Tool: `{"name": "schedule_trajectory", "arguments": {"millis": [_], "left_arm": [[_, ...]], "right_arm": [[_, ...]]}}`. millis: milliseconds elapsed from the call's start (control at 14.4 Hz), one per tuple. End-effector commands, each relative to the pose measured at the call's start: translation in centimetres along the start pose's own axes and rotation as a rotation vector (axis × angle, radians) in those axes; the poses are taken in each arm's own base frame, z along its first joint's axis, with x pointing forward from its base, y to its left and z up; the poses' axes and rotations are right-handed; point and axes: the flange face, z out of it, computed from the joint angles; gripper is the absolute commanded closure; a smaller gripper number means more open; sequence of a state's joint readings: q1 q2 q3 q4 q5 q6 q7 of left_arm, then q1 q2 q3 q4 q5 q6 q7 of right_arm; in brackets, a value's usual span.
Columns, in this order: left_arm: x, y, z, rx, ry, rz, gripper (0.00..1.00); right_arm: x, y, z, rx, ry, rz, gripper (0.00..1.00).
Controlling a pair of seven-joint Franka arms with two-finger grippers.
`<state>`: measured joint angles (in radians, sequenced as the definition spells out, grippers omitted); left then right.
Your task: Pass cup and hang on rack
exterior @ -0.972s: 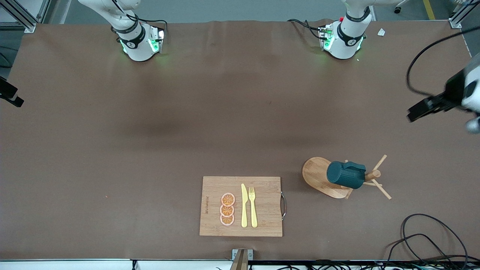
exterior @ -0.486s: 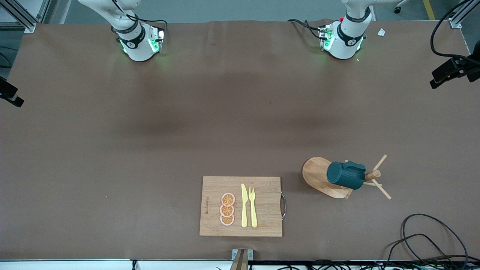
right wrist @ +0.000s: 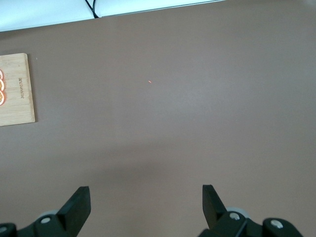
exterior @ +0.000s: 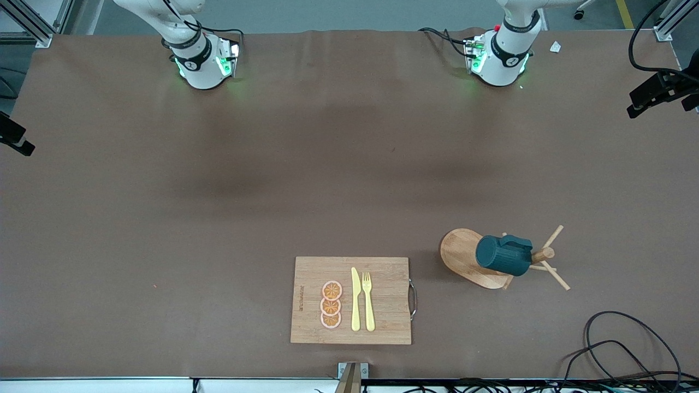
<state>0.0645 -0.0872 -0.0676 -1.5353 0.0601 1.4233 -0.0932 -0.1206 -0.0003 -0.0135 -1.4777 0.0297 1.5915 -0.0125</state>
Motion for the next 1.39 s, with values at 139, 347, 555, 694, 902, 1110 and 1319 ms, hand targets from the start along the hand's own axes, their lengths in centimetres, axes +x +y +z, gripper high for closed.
{"name": "schedule_trajectory", "arguments": {"millis": [139, 347, 555, 694, 902, 1110, 1319], "left_arm": [[-0.7, -0.4, -0.1, -0.002, 0.007, 0.029, 0.0], [-0.6, -0.4, -0.2, -0.002, 0.01, 0.031, 0.0], [-0.6, -0.3, -0.2, -0.002, 0.01, 0.014, 0.0], [-0.7, -0.3, -0.3, -0.002, 0.012, 0.015, 0.0], [-0.6, -0.1, -0.3, 0.0, 0.012, 0.024, 0.0], [-0.6, -0.1, 0.1, -0.001, 0.001, 0.031, 0.0], [-1.0, 0.9, -0.2, -0.004, -0.004, 0.049, 0.0]], "right_arm": [[-0.2, 0.2, -0.2, -0.005, 0.001, -0.004, 0.0], [-0.2, 0.2, -0.2, -0.005, 0.001, -0.004, 0.0], [-0.2, 0.2, -0.2, -0.005, 0.001, -0.004, 0.0], [-0.2, 0.2, -0.2, -0.005, 0.001, -0.004, 0.0], [-0.2, 0.2, -0.2, -0.005, 0.001, -0.004, 0.0], [-0.2, 0.2, -0.3, -0.005, 0.003, -0.004, 0.0], [-0.2, 0.2, -0.2, -0.005, 0.001, -0.004, 0.0]]}}
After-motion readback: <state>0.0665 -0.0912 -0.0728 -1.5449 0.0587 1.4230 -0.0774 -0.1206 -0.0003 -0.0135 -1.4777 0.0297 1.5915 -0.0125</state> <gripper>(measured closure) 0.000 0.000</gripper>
